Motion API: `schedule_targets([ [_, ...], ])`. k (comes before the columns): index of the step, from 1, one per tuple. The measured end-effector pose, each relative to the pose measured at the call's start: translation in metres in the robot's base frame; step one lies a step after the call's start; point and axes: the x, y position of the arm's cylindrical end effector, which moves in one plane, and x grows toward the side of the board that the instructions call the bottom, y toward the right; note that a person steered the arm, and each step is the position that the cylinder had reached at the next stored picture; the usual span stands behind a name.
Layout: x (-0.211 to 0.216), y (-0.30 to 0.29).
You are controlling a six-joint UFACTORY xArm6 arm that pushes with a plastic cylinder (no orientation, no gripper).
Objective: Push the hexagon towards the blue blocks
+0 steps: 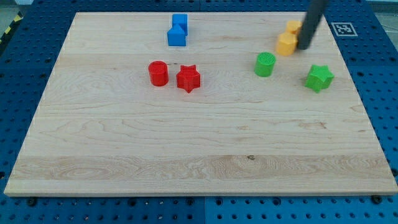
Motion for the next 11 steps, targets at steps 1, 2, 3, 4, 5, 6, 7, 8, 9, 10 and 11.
schedule_targets([
  [1,0.0,-0.048],
  [2,-0.001,-0.03],
  [3,0.002,-0.02],
  [4,0.012,-0.055],
  [5,0.014,-0.11],
  [6,0.014,-0.126],
  [7,0.021,-0.123],
  [8,0.026,-0.136],
  [9,0.009,-0.165],
  [10,-0.012,-0.185],
  [11,0.004,-0.158],
])
